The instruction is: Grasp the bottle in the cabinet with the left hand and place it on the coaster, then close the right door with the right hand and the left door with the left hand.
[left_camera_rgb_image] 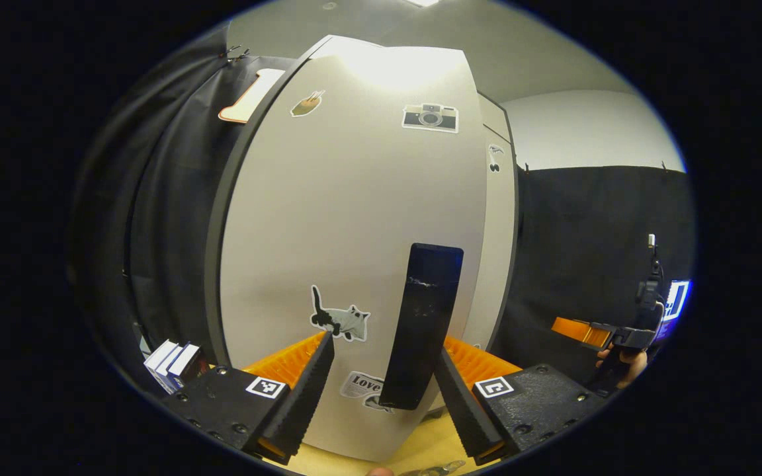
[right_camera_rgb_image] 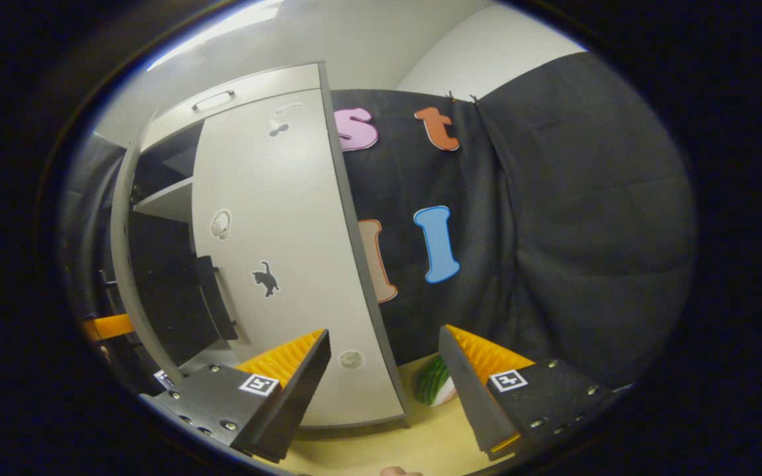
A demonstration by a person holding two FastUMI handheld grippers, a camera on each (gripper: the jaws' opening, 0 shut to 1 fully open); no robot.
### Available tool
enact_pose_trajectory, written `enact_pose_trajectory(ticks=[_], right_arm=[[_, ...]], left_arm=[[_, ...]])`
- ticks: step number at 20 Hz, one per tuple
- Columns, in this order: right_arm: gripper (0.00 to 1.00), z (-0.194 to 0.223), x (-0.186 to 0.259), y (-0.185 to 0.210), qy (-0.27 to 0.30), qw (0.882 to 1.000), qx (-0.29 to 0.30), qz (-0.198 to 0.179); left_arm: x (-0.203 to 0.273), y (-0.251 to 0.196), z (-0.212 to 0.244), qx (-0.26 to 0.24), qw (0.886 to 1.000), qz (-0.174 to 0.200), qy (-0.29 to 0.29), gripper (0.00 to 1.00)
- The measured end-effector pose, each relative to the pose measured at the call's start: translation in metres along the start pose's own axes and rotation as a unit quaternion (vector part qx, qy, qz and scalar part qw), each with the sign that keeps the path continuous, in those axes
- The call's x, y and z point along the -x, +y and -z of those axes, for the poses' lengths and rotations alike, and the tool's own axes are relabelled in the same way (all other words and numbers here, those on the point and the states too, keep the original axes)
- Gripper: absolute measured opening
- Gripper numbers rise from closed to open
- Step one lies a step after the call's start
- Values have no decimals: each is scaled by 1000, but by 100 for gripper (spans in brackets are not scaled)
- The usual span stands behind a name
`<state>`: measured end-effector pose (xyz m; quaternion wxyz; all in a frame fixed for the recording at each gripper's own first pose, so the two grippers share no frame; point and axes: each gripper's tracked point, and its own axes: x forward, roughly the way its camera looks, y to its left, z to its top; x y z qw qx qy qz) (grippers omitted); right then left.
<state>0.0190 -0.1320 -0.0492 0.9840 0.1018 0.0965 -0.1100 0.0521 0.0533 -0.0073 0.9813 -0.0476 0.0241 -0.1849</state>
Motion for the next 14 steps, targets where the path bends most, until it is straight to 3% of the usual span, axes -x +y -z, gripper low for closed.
enact_pose_trajectory(ticks=[6, 14], right_arm=[[100, -4, 7, -25, -4, 1000, 6, 21], [100, -1, 8, -42, -1, 999, 25, 30]], left_arm=[[-13, -7, 3, 9, 1000, 14, 6, 90], [-15, -9, 5, -15, 1000, 6, 9, 89]])
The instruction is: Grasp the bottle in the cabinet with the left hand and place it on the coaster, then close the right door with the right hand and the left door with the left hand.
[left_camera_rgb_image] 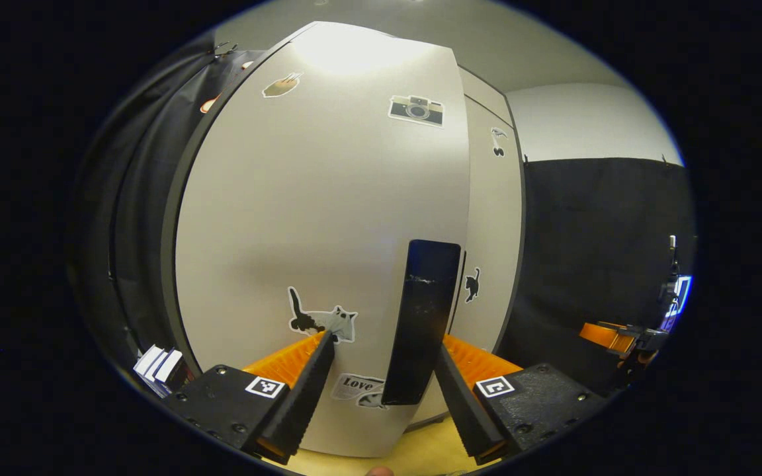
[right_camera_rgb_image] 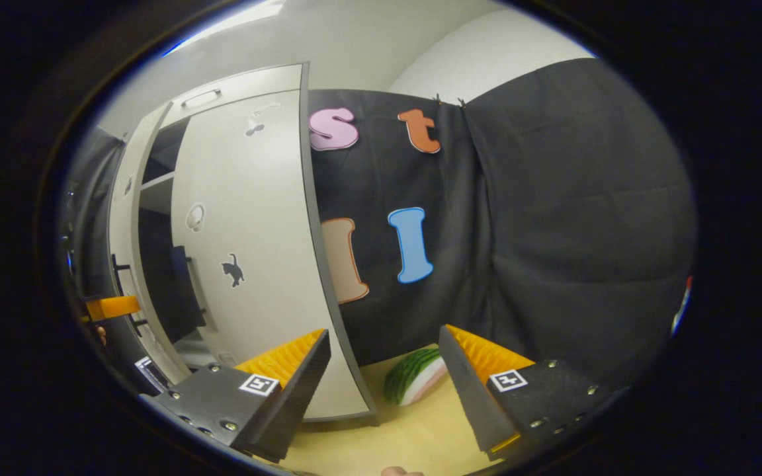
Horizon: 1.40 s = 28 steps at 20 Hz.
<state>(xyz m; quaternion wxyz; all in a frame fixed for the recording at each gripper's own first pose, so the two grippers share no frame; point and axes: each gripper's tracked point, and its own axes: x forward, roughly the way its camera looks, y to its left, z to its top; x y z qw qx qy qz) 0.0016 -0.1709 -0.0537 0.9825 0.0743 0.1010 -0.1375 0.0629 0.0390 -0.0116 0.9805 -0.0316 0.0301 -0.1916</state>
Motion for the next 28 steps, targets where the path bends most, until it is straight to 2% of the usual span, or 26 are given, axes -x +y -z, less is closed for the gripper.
enact_pose_trajectory(ticks=[2, 5, 21, 26, 27, 28], right_arm=[[97, -1, -1, -2, 1, 1000, -1, 2], [100, -1, 0, -8, 0, 1000, -1, 6], [100, 5, 7, -26, -1, 1000, 22, 12], [100, 6, 4, -26, -1, 1000, 21, 13], [97, 7, 3, -26, 0, 1000, 21, 12], [100, 7, 2, -25, 0, 1000, 22, 12]], left_arm=[[0, 0, 0, -2, 1000, -3, 0, 90], [0, -1, 0, 0, 1000, -5, -2, 90], [-4, -3, 0, -5, 1000, 3, -3, 90], [-5, -4, 1, 0, 1000, 9, 0, 87], [-5, -4, 1, -1, 1000, 8, 0, 87], [-5, -4, 1, -1, 1000, 8, 1, 87]])
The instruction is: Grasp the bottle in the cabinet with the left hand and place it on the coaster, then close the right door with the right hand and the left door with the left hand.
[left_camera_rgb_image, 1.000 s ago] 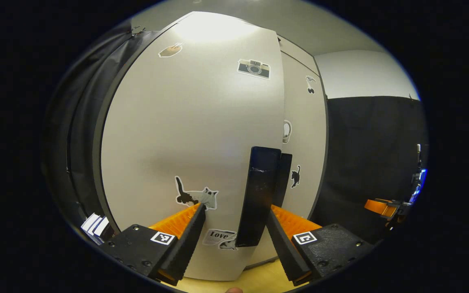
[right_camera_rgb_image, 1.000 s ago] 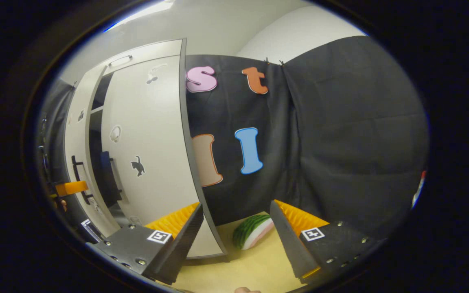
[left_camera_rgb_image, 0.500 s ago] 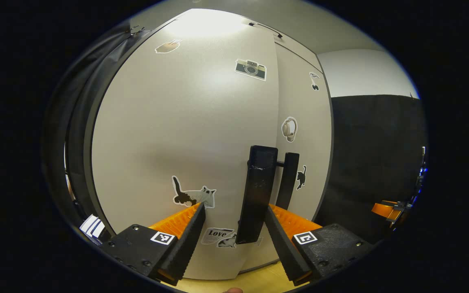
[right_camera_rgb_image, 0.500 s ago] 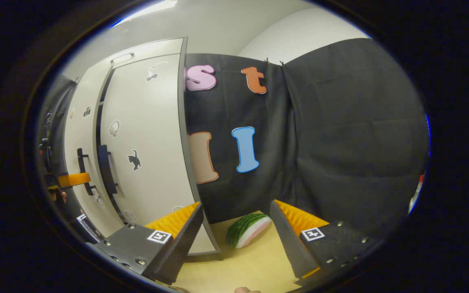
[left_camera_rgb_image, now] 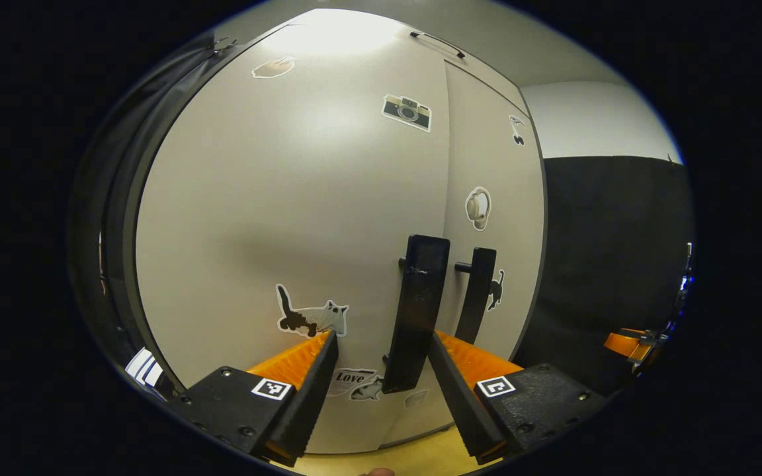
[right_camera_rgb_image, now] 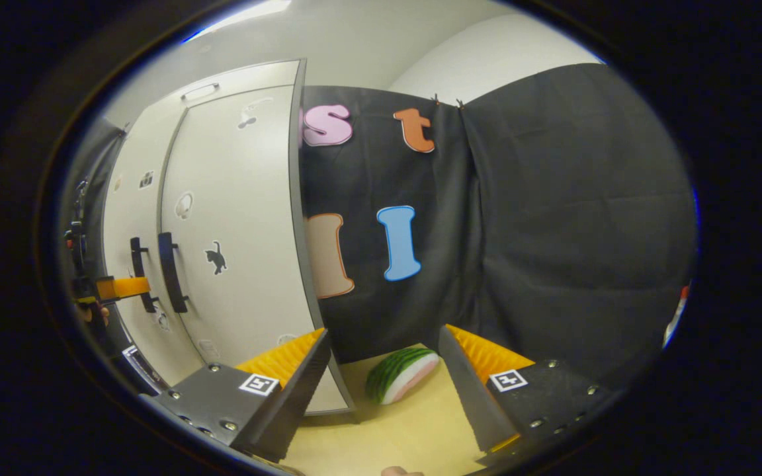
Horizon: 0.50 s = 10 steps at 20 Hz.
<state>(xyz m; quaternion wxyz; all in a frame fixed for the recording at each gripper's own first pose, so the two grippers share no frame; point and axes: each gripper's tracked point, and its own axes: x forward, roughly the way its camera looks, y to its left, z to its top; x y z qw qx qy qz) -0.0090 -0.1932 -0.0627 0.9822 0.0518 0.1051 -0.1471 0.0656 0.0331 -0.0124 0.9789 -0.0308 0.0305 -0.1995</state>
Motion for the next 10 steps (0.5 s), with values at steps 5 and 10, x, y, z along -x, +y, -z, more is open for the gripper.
enact_pose_trajectory(ticks=[5, 10], right_arm=[[100, 1, -5, 2, 2, 1000, 1, -3], [100, -2, -9, 7, -1, 1000, 4, -13]], left_arm=[[-2, 0, 0, -3, 1000, 3, 0, 87], [0, 0, 0, -9, 1000, 2, 1, 87]])
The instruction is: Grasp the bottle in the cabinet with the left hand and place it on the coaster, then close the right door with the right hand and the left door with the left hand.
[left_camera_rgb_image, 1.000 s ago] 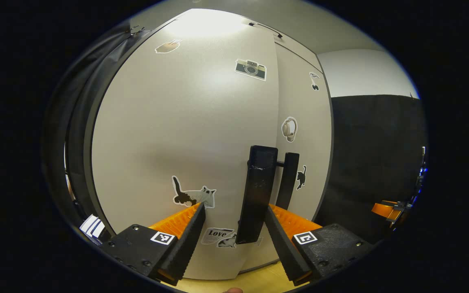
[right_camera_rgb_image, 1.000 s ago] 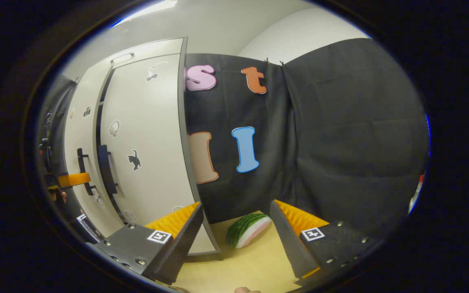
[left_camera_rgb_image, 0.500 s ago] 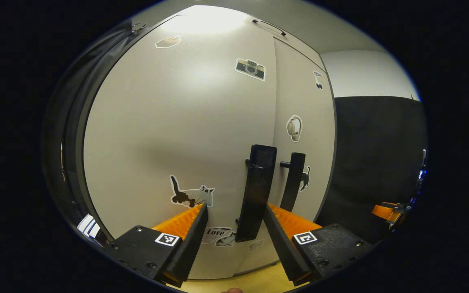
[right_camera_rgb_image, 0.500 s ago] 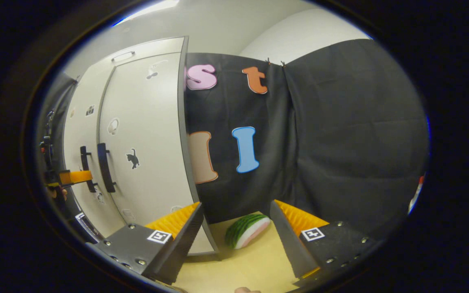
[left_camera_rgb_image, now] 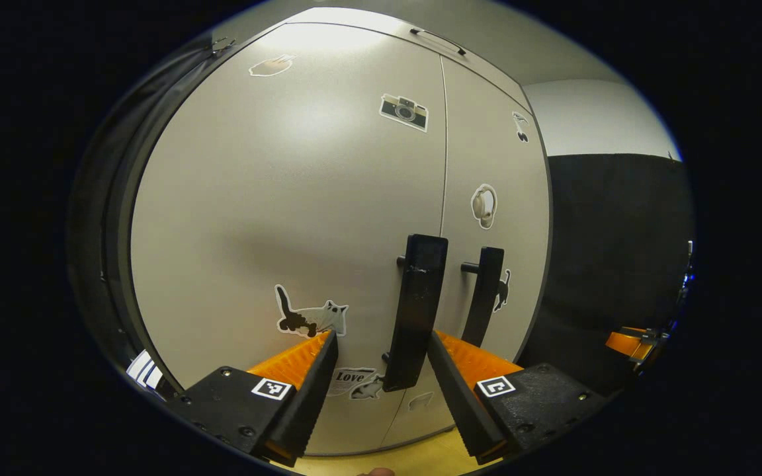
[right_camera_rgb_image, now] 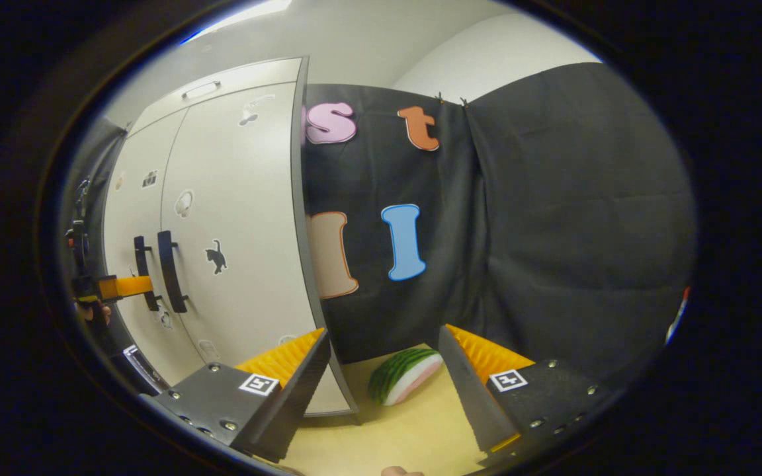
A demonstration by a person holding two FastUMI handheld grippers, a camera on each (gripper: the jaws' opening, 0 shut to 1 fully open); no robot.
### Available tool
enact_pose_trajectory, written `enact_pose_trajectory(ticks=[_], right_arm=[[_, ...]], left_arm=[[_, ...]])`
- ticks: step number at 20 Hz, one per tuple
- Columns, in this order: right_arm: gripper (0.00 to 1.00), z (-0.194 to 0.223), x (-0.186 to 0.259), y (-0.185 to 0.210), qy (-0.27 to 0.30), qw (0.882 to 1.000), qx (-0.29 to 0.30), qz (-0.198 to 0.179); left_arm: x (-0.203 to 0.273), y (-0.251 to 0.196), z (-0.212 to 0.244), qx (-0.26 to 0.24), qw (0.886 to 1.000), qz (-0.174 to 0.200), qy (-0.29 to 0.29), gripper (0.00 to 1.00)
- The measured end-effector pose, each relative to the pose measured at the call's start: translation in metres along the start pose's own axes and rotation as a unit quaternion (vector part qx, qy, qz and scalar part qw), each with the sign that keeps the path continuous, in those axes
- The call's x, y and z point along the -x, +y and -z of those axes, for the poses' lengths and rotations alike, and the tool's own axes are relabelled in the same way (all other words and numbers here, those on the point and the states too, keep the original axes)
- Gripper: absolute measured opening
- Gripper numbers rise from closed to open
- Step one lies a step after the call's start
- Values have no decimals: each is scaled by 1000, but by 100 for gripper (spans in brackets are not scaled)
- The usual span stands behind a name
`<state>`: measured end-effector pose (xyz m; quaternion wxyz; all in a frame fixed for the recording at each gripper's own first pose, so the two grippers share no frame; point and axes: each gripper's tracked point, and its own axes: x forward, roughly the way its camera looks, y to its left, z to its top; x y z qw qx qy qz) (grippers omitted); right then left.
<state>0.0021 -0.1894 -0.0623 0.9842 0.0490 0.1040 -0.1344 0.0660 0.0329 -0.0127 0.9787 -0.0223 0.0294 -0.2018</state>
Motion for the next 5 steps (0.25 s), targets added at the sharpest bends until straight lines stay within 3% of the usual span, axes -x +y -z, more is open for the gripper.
enact_pose_trajectory(ticks=[3, 5], right_arm=[[100, -13, 4, 6, -10, 1000, 1, -11], [100, -38, 10, 14, -36, 999, 1, -19]], left_arm=[[9, -2, -11, 5, 1000, -12, -2, 90], [29, -7, -39, 5, 999, -23, -27, 86]])
